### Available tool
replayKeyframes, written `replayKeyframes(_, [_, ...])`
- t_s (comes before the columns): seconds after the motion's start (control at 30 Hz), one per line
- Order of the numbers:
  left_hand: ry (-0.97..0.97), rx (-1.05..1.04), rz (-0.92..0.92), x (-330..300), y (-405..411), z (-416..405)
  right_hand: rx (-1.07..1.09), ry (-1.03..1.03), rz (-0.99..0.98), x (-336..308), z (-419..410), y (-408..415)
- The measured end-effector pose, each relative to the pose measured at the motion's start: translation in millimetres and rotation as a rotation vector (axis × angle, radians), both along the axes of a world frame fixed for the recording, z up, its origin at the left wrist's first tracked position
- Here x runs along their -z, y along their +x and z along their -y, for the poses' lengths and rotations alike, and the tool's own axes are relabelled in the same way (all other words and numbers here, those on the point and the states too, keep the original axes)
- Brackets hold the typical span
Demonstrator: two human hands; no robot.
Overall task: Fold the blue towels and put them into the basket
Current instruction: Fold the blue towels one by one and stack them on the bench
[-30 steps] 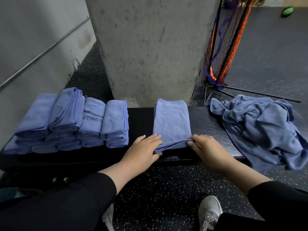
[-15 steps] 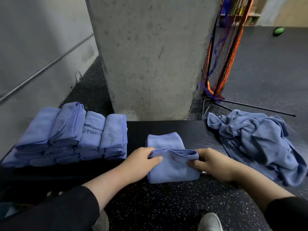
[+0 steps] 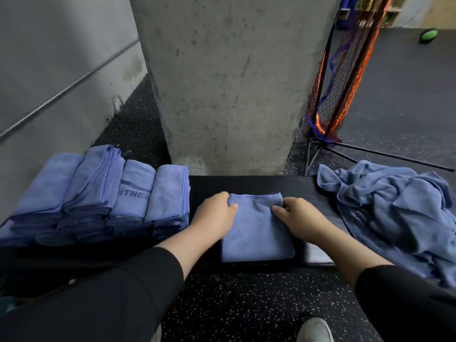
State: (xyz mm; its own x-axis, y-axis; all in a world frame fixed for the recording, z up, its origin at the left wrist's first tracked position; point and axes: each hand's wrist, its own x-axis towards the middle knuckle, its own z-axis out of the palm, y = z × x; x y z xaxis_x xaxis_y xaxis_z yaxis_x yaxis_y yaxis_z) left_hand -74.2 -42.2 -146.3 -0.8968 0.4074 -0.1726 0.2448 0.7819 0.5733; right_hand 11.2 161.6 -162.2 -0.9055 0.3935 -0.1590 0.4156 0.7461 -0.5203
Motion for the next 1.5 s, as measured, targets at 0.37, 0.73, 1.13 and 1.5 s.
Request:
replayKeyframes(0.37, [-0.297, 0.516, -0.422, 41.7, 21.5, -2.8, -0.176, 0.484, -0.451, 11.7, 21.1, 6.3])
replayKeyframes(0.73, [-0.313, 0.509, -0.248, 47.8, 19.9, 12.1, -0.469, 0.291, 0.067, 35.5, 5.2, 31.7])
replayKeyframes(1.13, [-0.266, 0.593, -0.403, 40.2, 30.8, 26.9, -0.613, 0.354, -0.252, 47.5, -5.2, 63.6])
replayKeyframes(1.5, [-0.134, 0.607, -0.504, 34.5, 44.0, 57.2, -0.481, 0.313, -0.312, 23.6, 11.4, 66.4])
